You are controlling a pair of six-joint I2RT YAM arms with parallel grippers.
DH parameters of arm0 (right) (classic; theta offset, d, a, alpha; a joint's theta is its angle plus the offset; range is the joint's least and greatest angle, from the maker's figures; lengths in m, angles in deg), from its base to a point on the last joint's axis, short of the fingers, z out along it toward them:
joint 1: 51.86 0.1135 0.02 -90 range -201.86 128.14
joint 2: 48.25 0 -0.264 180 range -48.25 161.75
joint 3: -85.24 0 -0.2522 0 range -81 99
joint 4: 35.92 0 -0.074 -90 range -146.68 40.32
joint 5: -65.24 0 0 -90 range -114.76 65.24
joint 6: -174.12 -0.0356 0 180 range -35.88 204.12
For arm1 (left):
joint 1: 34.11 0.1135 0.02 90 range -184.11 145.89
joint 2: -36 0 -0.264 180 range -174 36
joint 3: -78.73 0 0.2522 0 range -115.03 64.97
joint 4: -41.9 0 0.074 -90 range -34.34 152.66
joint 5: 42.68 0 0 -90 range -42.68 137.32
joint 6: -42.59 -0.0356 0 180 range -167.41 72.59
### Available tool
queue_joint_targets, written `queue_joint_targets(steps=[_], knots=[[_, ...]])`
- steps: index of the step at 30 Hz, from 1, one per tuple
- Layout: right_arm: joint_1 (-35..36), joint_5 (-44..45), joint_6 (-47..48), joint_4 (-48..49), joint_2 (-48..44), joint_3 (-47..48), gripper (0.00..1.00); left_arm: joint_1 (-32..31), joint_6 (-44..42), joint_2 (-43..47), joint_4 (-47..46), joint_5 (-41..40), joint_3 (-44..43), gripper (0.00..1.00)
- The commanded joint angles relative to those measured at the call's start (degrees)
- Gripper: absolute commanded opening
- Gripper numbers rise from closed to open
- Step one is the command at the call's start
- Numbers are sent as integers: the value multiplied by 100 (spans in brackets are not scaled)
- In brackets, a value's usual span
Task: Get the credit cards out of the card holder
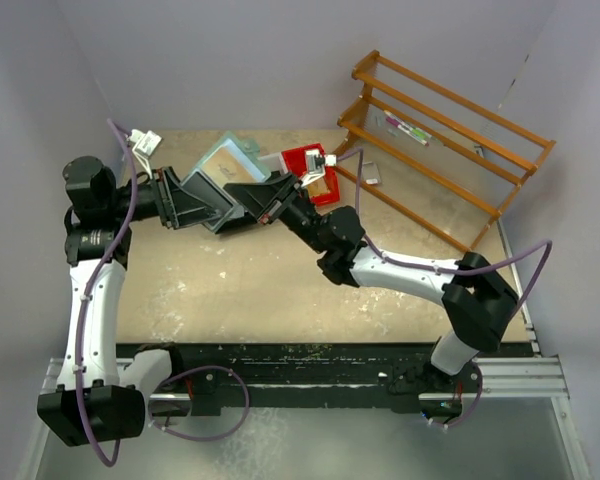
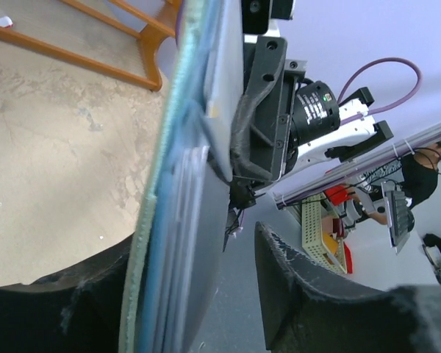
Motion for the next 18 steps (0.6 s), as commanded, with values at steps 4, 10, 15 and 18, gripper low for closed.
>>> queue_joint_targets(steps=[4,10,15,18], knots=[[311,1538,265,1053,-336,-320,0,29,494,213,-445,33,-26,48],[487,2015,200,1381,-292,-474,0,71,847,240,-617,-122,-29,39],[563,2389,199,1531,-346,-774,0,156,1033,302,-582,-417,1,22],[618,2533,255,1581,-346,-802,0,195,1064,328,-425,-608,36,17]])
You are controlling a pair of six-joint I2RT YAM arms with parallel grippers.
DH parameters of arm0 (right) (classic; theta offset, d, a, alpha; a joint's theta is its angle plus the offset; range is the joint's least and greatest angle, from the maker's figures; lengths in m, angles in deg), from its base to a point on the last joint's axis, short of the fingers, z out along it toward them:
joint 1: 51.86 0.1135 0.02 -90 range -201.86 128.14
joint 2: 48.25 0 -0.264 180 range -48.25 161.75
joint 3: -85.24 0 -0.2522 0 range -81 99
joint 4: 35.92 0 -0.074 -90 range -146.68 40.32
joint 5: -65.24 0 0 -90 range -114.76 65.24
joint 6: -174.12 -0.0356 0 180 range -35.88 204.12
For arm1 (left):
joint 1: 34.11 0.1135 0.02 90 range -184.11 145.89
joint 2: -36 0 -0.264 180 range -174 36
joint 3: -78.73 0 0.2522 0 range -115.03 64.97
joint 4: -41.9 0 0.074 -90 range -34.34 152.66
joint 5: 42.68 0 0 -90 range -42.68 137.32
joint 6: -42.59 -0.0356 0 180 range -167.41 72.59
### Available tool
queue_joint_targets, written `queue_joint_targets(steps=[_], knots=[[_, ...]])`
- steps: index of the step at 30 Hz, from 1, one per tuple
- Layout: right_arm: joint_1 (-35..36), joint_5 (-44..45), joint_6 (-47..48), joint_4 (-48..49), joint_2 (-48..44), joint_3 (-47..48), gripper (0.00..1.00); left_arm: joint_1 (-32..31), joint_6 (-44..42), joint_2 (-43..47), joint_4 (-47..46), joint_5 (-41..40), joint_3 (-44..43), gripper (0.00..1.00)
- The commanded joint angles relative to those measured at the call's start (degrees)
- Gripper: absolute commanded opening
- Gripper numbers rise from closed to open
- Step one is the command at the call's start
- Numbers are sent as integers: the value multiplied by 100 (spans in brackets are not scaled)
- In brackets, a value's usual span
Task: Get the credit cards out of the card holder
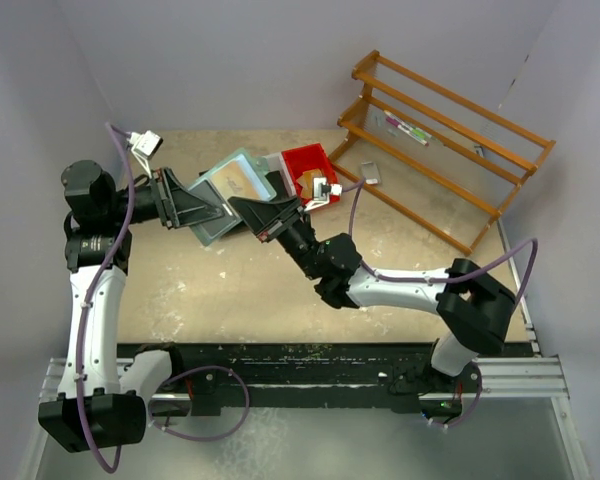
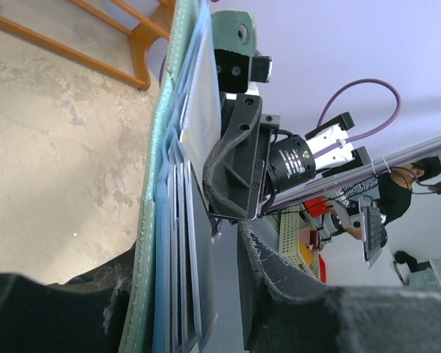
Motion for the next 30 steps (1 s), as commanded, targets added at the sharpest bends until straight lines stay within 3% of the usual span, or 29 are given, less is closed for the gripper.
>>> queue_joint_targets(steps=[1,4,5,6,7,12,16,20,23,30], knots=[[-10,842,155,763,-312,-52,0,174,276,158,-98,-487,3,18],[3,1012,177,831,-289,-62,0,189,495,233,-293,-548,88,18],[3,1019,183,839,-274,-35,0,193,505,247,-316,-580,92,12],[3,969,222,823,-257,-3,0,194,461,254,-274,-612,61,1],[5,834,300,742,-255,31,1,210,325,240,-91,-650,4,0],[-421,-556,194,-224,-517,35,44,231,-1192,-60,1606,-973,-667,0],[-1216,-2165,-10,-819,-745,-51,61,236,-2463,-390,2971,-1167,-1254,0],[-1441,-3435,778,-2248,-748,663,64,232,-2661,-433,3042,-764,-1170,0],[-1533,-4242,889,-2614,-508,1113,68,237,-2707,-498,3014,-306,-1158,0],[-1842,-4633,1749,-4022,-490,1833,84,236,-2822,-496,3053,305,-1240,0]])
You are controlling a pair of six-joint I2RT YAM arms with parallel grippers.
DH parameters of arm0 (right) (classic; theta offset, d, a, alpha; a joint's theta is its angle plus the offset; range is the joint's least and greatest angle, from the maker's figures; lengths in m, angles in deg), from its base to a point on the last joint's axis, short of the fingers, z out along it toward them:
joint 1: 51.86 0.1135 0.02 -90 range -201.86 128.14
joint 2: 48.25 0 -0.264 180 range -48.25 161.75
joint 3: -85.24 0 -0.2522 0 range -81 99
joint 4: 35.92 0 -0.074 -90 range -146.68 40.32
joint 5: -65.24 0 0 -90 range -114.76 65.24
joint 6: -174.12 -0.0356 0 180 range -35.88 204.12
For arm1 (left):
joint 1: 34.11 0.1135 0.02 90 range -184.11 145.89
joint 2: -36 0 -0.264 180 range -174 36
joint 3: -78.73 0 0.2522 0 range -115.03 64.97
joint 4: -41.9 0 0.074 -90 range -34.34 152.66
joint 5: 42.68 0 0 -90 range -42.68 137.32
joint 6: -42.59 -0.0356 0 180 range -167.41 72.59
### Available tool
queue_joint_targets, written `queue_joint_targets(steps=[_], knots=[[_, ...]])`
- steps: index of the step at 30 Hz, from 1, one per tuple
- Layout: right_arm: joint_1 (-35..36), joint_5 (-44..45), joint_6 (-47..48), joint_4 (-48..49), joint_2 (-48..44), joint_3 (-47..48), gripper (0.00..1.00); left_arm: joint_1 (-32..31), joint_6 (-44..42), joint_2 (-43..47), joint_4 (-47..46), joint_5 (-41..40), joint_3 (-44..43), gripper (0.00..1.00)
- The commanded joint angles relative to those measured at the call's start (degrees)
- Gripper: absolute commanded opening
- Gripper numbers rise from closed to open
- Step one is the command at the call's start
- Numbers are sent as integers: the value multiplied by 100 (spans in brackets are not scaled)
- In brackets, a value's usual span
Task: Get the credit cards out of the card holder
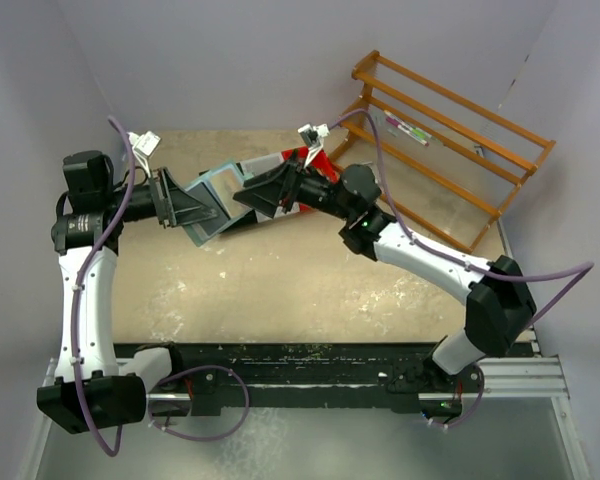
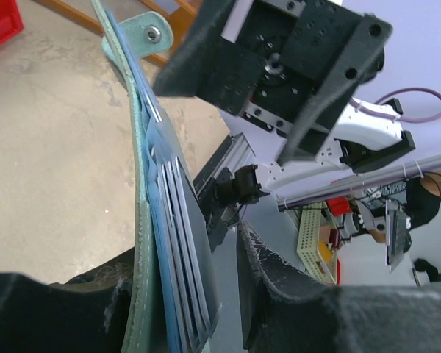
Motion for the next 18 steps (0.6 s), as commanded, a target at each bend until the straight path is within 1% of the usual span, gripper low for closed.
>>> queue_joint_targets(steps=[1,3,4,8,10,11,12,14,16,18], knots=[[-277,-596,1055,-1394,-79,748,86,24,-270,93,-105,725,-230,0],[-369,-435,1720,-2402,-72,1113,89,26,-322,87,-126,1003,-246,0],[-426,-369,1878,-2669,-88,1226,90,25,-360,87,-111,1092,-268,0],[-683,-1047,1828,-2708,-98,1254,99,19,-523,132,-82,1429,-375,0],[-710,-1478,1672,-2636,-10,1318,100,26,-488,144,-162,1481,-381,0],[-713,-1809,1538,-2468,30,1278,100,26,-439,136,-211,1482,-377,0],[-711,-2042,1263,-2092,67,1182,100,26,-401,126,-249,1497,-387,0],[-713,-2386,398,-956,173,970,100,26,-375,90,-261,1547,-403,0],[-713,-2681,-93,-185,368,926,100,26,-380,87,-256,1595,-415,0],[-706,-3000,-1025,1019,591,850,97,25,-373,98,-264,1581,-411,0]])
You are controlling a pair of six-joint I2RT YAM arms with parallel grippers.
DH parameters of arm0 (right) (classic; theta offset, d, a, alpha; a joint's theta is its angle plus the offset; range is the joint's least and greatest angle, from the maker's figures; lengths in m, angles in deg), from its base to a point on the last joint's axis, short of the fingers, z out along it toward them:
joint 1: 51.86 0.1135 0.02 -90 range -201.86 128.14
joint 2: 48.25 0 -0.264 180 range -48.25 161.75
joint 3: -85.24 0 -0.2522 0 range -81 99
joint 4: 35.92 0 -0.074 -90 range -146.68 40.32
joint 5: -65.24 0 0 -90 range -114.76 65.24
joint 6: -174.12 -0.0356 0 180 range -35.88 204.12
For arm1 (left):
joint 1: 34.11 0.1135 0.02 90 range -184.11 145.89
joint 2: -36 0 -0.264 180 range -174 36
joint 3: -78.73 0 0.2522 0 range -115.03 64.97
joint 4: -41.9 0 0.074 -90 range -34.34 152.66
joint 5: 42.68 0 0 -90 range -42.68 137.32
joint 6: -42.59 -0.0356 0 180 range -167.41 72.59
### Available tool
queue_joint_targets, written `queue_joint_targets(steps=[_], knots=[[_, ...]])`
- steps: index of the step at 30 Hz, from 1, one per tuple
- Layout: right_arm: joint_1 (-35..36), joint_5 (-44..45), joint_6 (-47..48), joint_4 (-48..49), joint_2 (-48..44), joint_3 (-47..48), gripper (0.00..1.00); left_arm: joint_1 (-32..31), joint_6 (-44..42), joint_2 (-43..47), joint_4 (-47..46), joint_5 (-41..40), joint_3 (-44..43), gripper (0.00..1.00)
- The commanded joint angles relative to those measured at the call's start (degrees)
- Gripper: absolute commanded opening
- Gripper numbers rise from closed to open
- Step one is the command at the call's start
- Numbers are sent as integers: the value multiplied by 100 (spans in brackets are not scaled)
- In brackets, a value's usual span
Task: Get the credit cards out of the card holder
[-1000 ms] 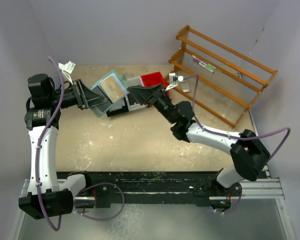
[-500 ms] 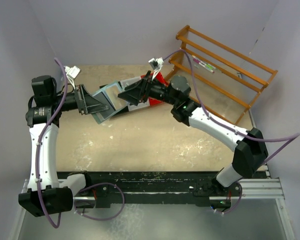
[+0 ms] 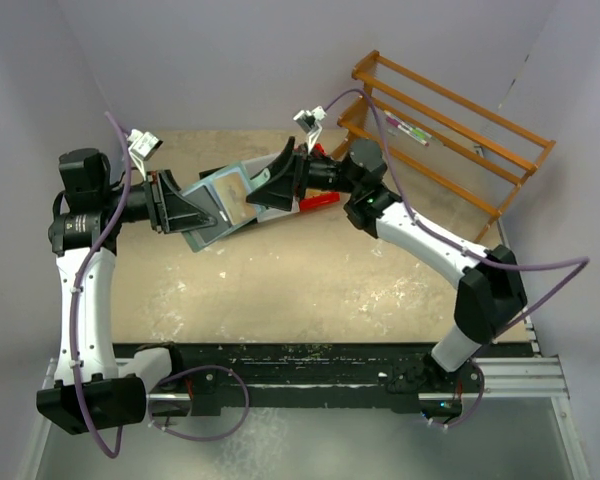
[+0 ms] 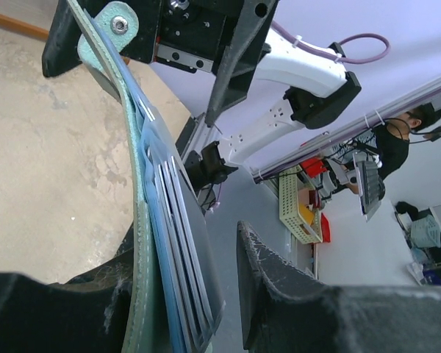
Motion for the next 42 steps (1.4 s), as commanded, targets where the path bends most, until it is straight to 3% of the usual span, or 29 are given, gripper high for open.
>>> queue_joint_targets(steps=[1,3,8,11,13,14,15,17,18,22,26,32,38,42], knots=[[28,-1060,-2075,2949,370,-126,96,24,-101,73,-262,377,-266,0],[64,-1121,-2611,3481,542,-75,93,23,-94,74,-260,372,-277,0],[279,-1110,-2772,3361,841,163,70,24,-61,54,-276,354,-321,0],[354,-1101,-3012,3470,960,247,45,18,-66,39,-288,307,-347,0],[352,-1100,-2972,3279,930,242,15,24,-96,28,-272,199,-340,0],[340,-1090,-2867,3152,884,227,5,23,-147,26,-216,130,-342,10],[329,-1007,-2688,2912,812,219,0,20,-245,14,-126,-46,-352,24],[331,-758,-2218,2358,603,189,0,24,-501,-35,175,-477,-408,52],[327,-583,-2015,2172,476,146,0,22,-573,-60,271,-590,-422,57],[327,-125,-1696,2006,105,-83,0,22,-543,-100,317,-905,-380,62],[328,231,-1589,2009,-134,-361,0,18,-39,17,-198,-931,-109,63],[327,600,-1556,2062,-274,-623,0,24,977,349,-1348,-735,320,55],[327,705,-1723,2237,-207,-754,0,20,1420,412,-1835,-702,355,25],[327,815,-1774,2348,-216,-904,0,28,1435,398,-1836,-850,379,22]])
